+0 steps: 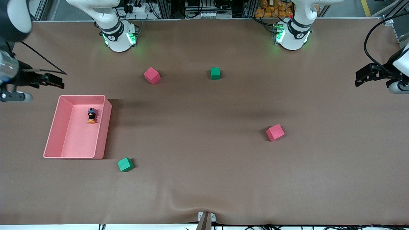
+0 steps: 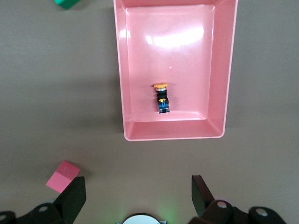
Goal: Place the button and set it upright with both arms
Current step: 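Reach the right gripper into the pink tray toward the button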
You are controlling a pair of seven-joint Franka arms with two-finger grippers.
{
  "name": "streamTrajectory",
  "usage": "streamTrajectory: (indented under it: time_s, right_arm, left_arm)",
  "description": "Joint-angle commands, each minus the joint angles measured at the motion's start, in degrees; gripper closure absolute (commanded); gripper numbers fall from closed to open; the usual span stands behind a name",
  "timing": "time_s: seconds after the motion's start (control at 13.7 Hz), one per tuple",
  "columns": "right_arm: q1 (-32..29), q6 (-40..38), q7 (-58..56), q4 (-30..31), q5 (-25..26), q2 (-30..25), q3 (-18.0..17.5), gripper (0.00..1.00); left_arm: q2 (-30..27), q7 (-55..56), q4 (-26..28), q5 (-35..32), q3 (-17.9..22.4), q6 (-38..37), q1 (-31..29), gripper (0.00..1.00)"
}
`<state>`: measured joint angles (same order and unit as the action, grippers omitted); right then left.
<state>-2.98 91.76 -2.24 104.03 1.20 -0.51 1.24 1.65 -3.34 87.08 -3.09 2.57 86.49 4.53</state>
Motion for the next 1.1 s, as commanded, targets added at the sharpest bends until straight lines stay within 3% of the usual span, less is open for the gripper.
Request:
streamTrajectory:
  time_s: [0.0,0.37,1.02]
  right_arm:
    - [-2.0,7.3,-0.1,7.4,1.3,1.2,-0.5,0.00]
    - [-2.9,24.5,-1.3,18.9,1.3,3.0,-0.5,0.00]
    - [-6.6,38.2,-4.9,21.7,1.3,11.8,-0.5,0.00]
  left_arm:
    - [0.0,0.1,-0.4,-0.4,-0.1,-0.4,-0.2,0.00]
    - [0.0,0.0,-0.4,-0.4,-0.1,-0.4,-0.2,0.00]
    - [0.0,0.0,-0.4,-0.4,-0.1,-0.5,-0.3,0.00]
